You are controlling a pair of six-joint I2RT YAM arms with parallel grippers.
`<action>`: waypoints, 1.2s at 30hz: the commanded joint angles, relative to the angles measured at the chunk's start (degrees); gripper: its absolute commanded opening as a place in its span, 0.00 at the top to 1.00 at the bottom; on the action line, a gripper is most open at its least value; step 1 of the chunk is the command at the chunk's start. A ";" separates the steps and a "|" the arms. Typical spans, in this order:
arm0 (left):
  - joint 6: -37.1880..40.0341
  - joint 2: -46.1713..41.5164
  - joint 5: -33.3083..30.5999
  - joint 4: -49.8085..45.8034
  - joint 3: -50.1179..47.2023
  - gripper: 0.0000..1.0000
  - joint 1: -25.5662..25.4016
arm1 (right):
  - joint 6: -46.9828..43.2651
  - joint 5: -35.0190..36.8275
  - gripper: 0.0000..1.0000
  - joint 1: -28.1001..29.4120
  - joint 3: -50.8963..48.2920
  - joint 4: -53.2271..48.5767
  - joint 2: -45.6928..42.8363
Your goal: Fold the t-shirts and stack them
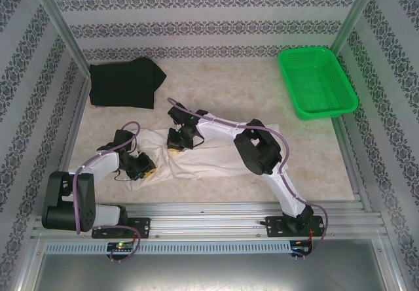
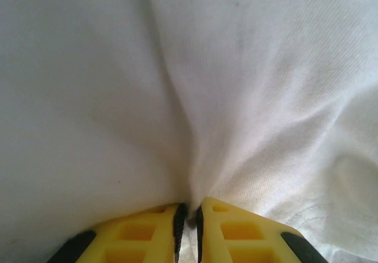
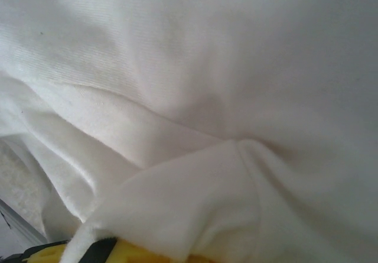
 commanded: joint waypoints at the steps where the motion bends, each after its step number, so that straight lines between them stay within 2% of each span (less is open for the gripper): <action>1: 1.76 1.21 -7.31 -3.27 -2.94 0.82 1.72 | 0.10 0.79 1.00 -0.41 -1.64 0.35 -2.24; 21: 1.66 -0.64 -9.73 -5.35 -2.46 0.84 6.55 | -0.70 -2.89 1.00 -1.69 -19.31 1.08 -14.86; 36: 0.07 -4.35 -12.10 -8.32 -2.03 0.95 8.40 | -1.78 -4.71 1.00 -2.02 -25.96 1.00 -17.34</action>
